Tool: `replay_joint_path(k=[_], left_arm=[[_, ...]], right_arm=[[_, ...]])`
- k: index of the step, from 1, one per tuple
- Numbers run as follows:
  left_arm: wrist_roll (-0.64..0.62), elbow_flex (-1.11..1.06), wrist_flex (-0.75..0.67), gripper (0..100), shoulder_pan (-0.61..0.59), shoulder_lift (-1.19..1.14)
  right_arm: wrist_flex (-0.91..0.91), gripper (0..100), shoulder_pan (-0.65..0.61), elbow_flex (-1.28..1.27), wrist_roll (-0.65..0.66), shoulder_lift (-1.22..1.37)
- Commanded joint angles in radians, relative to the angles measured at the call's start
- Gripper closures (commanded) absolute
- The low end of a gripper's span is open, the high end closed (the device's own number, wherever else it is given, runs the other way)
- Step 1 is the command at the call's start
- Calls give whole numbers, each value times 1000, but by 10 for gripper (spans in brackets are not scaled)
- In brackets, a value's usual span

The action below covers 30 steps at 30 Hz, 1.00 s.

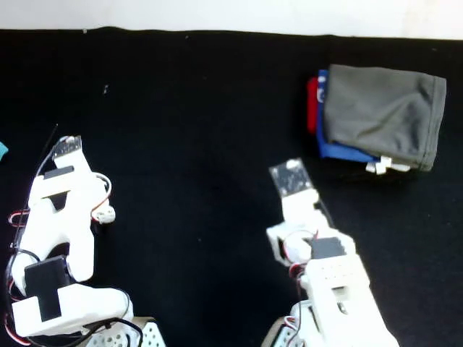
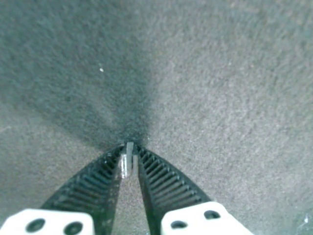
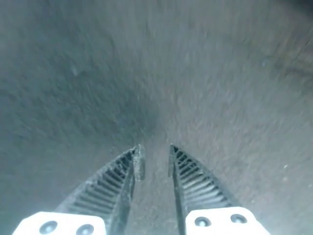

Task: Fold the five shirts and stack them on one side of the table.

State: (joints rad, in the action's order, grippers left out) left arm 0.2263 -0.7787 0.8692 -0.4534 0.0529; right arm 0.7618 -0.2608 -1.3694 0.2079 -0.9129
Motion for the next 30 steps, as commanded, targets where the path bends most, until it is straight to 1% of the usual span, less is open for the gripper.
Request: replay_joint_path(k=[1,5,13,14,16,18,21,22,24,27,30], left_arm=[[-11,12,-34,991,-5,-10],[-11,12,-34,991,-5,-10],[-11,15,-34,991,-12,-8],[-9,21,-31,991,-27,-1],[-8,68,-9,991,-122,30],[-8,154,69,987,-248,70],[15,341,229,985,-417,87],[35,423,282,975,-467,76],[52,585,368,925,-558,28],[58,866,503,841,-645,-101],[127,1164,614,829,-676,-251]], right_arm=[[-94,908,36,-79,5,-22],[-177,908,44,-186,3,-28],[-185,908,65,-188,3,-27],[-185,908,65,-188,3,-27],[-185,908,65,-189,3,-27],[-185,908,65,-189,3,-27],[-183,908,65,-189,3,-27],[-183,908,65,-189,3,-27],[-183,908,65,-189,5,-27],[-183,908,65,-189,6,-27],[-183,908,64,-189,5,-27]])
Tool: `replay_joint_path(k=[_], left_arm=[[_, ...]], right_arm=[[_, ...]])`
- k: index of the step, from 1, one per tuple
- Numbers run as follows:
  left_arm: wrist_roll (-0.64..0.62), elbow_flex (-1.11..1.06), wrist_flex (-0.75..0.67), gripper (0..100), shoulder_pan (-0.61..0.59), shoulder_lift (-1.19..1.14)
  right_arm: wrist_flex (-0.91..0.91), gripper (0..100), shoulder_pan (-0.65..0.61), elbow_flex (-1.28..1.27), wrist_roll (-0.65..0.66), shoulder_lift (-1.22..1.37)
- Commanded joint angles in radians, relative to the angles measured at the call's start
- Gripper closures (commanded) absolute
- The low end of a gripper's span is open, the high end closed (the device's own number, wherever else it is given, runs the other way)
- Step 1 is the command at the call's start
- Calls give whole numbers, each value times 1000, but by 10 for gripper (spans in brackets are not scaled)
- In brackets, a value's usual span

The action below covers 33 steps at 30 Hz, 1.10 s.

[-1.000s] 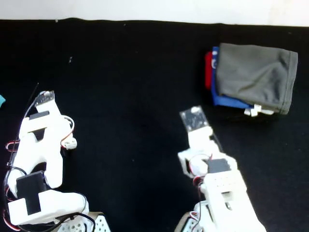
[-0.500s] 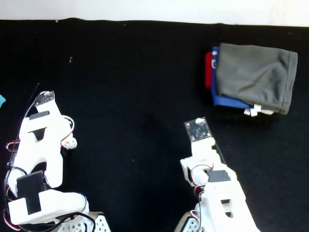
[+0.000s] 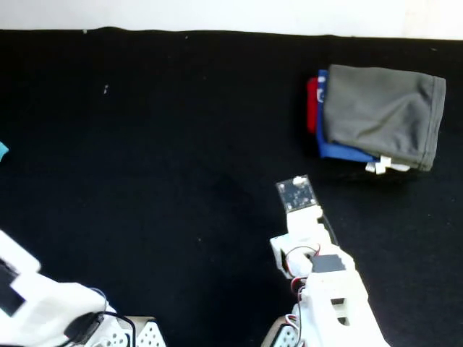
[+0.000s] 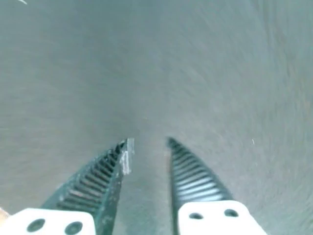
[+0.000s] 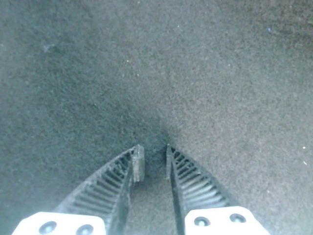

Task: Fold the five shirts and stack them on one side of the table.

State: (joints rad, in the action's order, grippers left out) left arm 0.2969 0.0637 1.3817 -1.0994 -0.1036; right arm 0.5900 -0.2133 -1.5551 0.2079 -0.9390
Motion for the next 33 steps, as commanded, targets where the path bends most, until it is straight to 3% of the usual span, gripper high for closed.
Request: replay_joint_path(k=[1,10,16,24,33], left_arm=[[83,414,121,829,-39,-148],[183,1133,121,825,-143,-618],[250,1460,121,825,-173,-883],[278,1567,-26,825,-220,-1063],[278,1560,-138,829,-108,-1161]], right_arm=[[-12,908,15,-4,6,-1],[-12,908,15,-4,9,-1],[-13,908,15,-4,8,-1],[-13,908,15,-4,6,-1],[-13,908,15,-4,6,-1]])
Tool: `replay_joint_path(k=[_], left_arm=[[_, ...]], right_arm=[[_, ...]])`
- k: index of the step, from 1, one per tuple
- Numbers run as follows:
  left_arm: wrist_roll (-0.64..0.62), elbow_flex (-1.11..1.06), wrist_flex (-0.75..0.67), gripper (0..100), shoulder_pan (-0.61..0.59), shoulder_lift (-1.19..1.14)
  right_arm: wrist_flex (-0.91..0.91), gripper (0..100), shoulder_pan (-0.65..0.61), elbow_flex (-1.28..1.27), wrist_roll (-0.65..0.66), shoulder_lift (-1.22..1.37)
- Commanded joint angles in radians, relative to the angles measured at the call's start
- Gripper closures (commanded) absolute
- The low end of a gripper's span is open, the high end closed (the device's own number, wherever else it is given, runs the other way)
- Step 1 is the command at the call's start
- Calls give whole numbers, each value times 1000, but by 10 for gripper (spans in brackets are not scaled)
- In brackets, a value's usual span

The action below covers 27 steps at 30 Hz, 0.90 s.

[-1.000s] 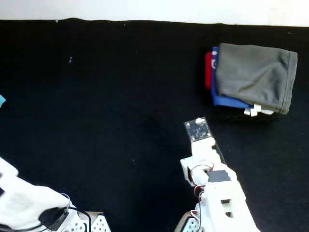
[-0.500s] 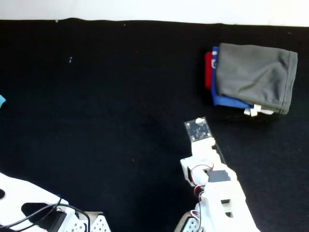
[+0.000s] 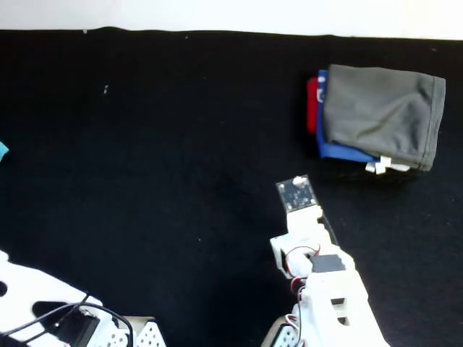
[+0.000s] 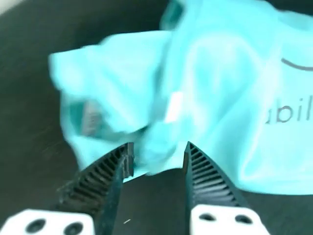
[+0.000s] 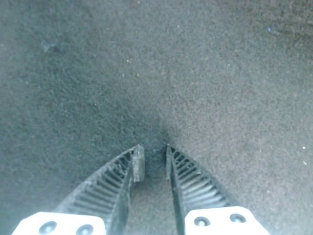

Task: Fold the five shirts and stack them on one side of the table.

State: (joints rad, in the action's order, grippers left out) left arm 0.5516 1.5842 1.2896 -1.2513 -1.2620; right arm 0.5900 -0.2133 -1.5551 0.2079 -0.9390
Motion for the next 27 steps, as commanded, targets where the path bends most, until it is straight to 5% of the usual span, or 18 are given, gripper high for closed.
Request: replay_joint_path(k=[1,9,12,19,27], left_arm=[[23,39,-63,829,51,-16],[23,41,-152,841,64,-99],[20,50,-137,984,62,-94],[17,77,78,992,101,59],[-12,79,414,992,314,363]], right_arm=[[-13,908,15,-4,6,-1],[-13,908,15,-4,5,-1],[-13,908,15,-4,5,-1],[-13,908,15,-2,5,-1],[-13,908,15,-2,5,-1]])
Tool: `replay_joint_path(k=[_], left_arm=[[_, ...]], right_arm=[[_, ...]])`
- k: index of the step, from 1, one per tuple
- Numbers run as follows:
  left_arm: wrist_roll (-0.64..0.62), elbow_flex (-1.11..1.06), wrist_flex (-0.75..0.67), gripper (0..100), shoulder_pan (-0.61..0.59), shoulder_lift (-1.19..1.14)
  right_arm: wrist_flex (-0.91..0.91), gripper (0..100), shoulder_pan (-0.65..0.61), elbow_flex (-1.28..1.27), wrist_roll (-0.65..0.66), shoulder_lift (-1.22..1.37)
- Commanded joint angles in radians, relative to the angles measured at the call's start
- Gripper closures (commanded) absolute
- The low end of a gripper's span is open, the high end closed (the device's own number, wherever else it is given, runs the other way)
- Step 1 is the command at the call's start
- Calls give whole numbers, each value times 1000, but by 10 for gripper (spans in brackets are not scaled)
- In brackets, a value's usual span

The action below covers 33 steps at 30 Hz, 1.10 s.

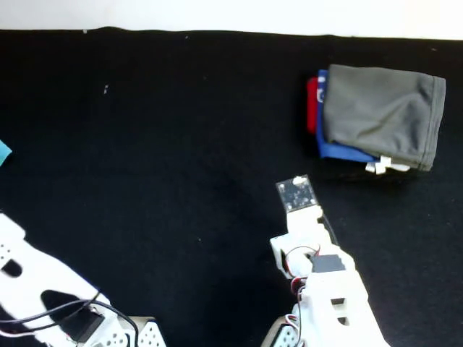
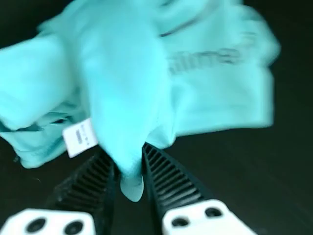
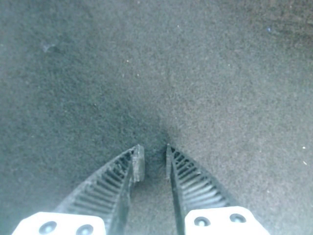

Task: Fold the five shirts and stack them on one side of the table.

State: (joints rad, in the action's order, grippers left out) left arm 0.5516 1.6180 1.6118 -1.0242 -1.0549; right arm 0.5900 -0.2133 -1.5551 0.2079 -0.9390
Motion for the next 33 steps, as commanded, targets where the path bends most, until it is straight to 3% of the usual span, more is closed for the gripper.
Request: replay_joint_path(k=[1,9,17,24,30,33], left_arm=[[-32,45,121,992,120,193],[-120,-1,161,992,337,479],[-121,-409,158,992,575,952],[-226,-642,157,992,805,1287],[-253,-737,158,992,843,1465],[-250,-909,158,992,800,1523]], right_arm=[[-13,908,15,-2,5,-1],[-13,908,15,-2,5,-1],[-13,908,15,-2,5,-1],[-13,908,13,-1,5,-1],[-13,908,13,-1,5,-1],[-13,908,13,-1,5,-1]])
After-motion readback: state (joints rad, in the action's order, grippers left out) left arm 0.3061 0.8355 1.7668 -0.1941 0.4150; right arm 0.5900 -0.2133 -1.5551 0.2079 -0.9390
